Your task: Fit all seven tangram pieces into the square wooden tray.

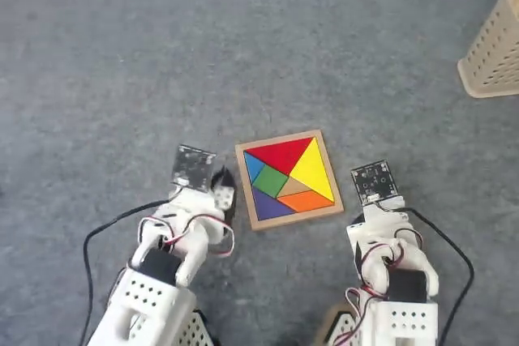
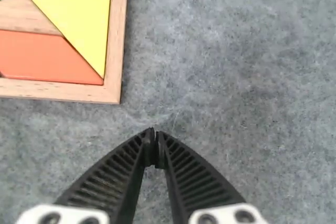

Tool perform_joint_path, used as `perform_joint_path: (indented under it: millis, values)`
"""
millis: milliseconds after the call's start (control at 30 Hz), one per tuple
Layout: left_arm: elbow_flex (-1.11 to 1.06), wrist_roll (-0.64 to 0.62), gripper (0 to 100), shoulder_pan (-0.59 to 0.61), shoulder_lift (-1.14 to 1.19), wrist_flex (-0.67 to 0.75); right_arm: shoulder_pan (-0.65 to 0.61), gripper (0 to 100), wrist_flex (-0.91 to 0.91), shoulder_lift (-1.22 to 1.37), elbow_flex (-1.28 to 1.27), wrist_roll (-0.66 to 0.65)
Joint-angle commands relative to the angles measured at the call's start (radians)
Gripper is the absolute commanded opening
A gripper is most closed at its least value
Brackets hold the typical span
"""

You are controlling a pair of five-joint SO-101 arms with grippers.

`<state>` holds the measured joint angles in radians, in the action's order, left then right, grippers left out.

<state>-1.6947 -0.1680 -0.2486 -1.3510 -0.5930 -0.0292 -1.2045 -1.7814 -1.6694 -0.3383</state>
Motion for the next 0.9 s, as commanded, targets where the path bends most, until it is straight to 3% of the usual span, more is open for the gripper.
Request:
perform_joint_path:
  millis: [0,667,867]
  values:
    - [0.004,0.006,1,0.006,-0.075,-0.095,0.013,0.6,-0.005,0.010,-0.015,-0.008]
    - [0.007,0.008,1,0.006,-0.440,-0.651,0.012,0.6,-0.005,0.010,-0.015,-0.008]
    - [0.008,0.008,1,0.006,-0.470,-0.672,0.012,0.6,-0.005,0.010,-0.015,-0.008]
